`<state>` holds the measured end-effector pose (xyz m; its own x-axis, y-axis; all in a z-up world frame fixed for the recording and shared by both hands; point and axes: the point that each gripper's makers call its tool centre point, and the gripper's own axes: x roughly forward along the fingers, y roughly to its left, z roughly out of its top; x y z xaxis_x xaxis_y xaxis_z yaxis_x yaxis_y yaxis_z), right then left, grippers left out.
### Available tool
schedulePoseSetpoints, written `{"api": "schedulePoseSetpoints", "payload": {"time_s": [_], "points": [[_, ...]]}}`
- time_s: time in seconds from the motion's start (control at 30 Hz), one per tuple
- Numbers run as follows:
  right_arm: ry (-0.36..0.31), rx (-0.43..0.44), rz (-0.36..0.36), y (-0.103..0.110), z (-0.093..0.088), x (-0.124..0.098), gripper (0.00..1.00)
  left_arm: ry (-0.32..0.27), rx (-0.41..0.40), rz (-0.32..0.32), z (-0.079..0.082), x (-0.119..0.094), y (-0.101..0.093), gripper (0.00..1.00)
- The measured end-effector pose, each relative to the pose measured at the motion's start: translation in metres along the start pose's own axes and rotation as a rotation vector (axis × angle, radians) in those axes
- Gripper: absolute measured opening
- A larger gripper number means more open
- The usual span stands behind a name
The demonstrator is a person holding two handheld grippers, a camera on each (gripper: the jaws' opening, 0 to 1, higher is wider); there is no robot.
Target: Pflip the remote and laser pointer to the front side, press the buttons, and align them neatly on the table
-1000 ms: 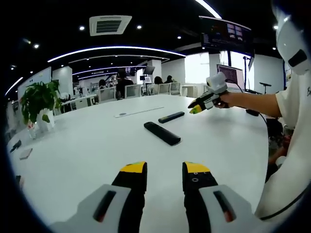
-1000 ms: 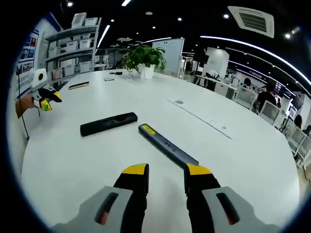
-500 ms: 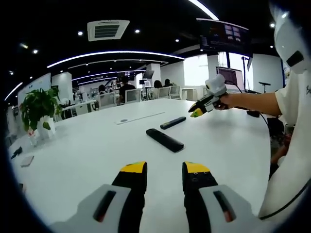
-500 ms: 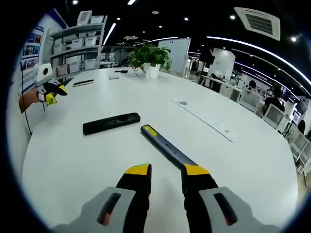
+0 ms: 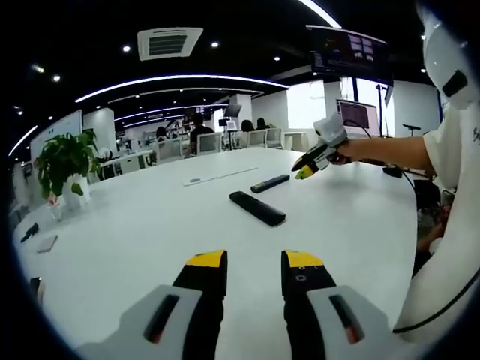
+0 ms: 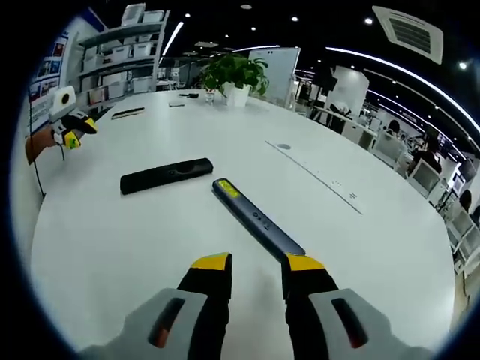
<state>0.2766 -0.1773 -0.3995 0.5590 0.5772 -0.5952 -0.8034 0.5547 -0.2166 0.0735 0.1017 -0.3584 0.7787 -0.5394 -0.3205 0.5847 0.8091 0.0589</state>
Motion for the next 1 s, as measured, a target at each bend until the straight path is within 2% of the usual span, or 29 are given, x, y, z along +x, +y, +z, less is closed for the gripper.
{"api": "schedulePoseSetpoints", "payload": {"time_s": [0.1, 0.37, 0.5, 0.53, 0.63, 0.83, 1.0], "points": [[-0.034, -0.001, 0.013, 0.005, 0.011, -0.001, 0.30, -0.001, 0.004, 0.003, 0.000, -0.001, -0.001, 0.30], [-0.021, 0.020, 0.009, -0.008, 0.010, -0.002, 0.32, 0.011, 0.007, 0.013, -0.005, -0.005, -0.001, 0.30], [-0.025, -0.003, 0.008, -0.014, 0.017, -0.008, 0.33, 0.011, 0.001, 0.022, -0.006, -0.006, 0.001, 0.30], [-0.019, -0.008, 0.027, -0.016, 0.018, -0.007, 0.33, 0.015, -0.002, 0.025, -0.007, -0.006, 0.001, 0.30], [0.001, -0.028, 0.038, -0.015, 0.015, -0.006, 0.33, 0.014, -0.004, 0.027, -0.008, -0.006, 0.000, 0.30], [-0.003, -0.052, 0.068, -0.012, 0.019, -0.007, 0.33, 0.020, 0.000, 0.022, -0.008, -0.004, -0.001, 0.30], [0.015, -0.042, 0.074, -0.015, 0.009, -0.004, 0.32, 0.016, -0.007, 0.020, -0.008, -0.002, -0.001, 0.30]]}}
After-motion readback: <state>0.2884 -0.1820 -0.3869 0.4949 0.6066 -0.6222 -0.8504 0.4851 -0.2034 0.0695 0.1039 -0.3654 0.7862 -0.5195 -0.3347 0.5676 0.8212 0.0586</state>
